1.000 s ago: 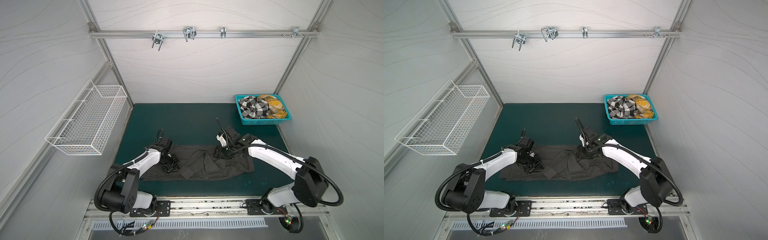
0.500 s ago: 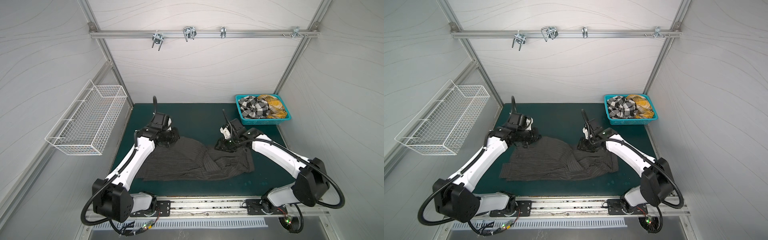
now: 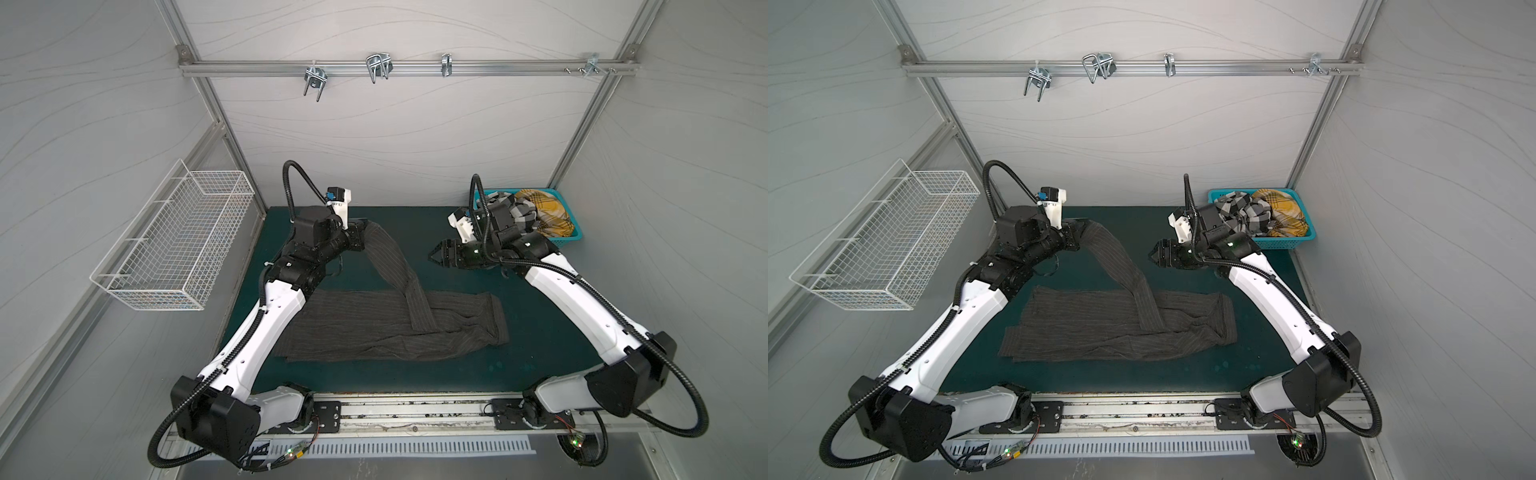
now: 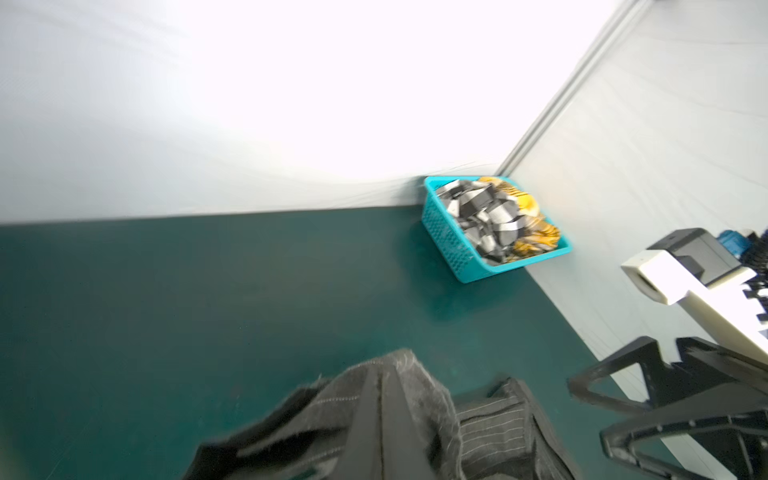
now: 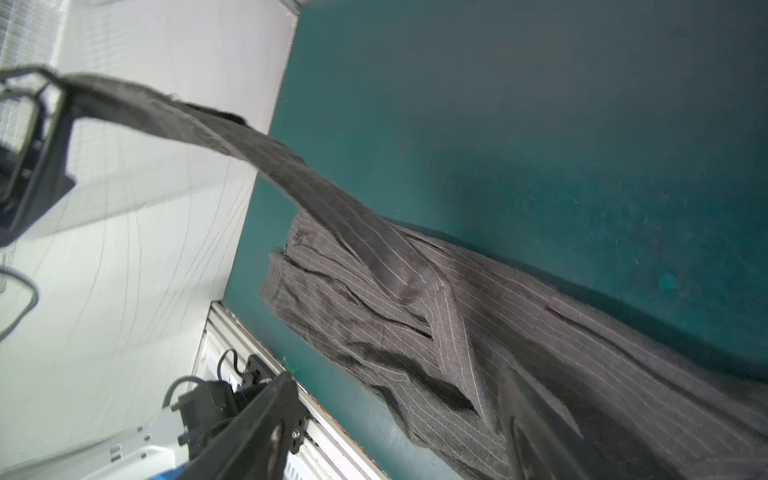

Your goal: Fold and stack the long sleeve shirts

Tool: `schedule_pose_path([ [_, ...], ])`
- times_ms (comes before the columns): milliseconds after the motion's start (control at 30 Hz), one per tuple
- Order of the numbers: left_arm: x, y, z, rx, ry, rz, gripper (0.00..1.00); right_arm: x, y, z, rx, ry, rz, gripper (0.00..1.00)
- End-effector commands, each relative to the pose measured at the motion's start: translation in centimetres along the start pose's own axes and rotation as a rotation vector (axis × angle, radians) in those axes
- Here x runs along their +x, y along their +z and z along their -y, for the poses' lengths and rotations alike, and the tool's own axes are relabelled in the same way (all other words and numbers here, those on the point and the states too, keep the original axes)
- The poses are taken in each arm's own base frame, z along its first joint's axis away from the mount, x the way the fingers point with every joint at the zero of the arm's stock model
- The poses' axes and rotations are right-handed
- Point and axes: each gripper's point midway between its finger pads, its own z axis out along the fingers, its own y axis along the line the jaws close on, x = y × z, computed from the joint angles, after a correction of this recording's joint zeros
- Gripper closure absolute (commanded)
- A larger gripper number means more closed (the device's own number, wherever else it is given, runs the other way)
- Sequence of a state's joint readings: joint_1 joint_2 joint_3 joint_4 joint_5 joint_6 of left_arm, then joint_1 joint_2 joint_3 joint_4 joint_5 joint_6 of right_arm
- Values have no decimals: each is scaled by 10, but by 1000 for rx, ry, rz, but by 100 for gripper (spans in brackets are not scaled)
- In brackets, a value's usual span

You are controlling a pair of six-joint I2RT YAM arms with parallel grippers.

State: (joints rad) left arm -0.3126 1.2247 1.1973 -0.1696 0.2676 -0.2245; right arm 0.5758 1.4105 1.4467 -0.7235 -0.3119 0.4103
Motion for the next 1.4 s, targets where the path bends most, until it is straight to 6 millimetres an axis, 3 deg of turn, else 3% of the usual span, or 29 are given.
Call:
schedule_pose_path([
  [0, -32, -10, 39, 179, 121, 104, 100, -1, -5, -26, 2, -190, 19, 19],
  [333, -5, -5, 48, 271, 95, -5, 100, -18, 47, -51, 128, -453, -6, 17],
  [567, 9, -2, 52, 314, 66, -61, 100, -38, 69, -63, 126, -490, 8, 24],
  [667, 14, 0, 50, 310, 36, -76, 100, -39, 74, -66, 108, -503, 7, 37],
  [800, 18, 4, 40, 259, 1, -85, 100, -36, 76, -64, 107, -506, 0, 74],
  [867, 18, 7, 30, 200, -28, -79, 100, -35, 74, -64, 104, -503, 8, 86],
  [900, 18, 8, 23, 156, -62, -73, 93, -33, 73, -64, 98, -500, 13, 92],
  [933, 20, 10, 12, 91, -115, -76, 69, -32, 72, -64, 94, -495, 19, 97],
  [967, 22, 10, 1, 25, -171, -78, 55, -30, 72, -63, 95, -490, 24, 100],
  [1067, 36, 0, -21, -119, -389, -114, 45, -25, 72, -59, 103, -471, 32, 100],
  [1167, 66, -22, -43, -274, -788, -133, 34, -16, 76, -55, 114, -460, 28, 100],
  [1233, 84, -26, -37, -233, -1029, -159, 31, -9, 80, -54, 121, -467, 32, 100],
  [1367, 106, -27, -16, -197, -1231, -245, 18, 3, 89, -49, 169, -493, 38, 100],
])
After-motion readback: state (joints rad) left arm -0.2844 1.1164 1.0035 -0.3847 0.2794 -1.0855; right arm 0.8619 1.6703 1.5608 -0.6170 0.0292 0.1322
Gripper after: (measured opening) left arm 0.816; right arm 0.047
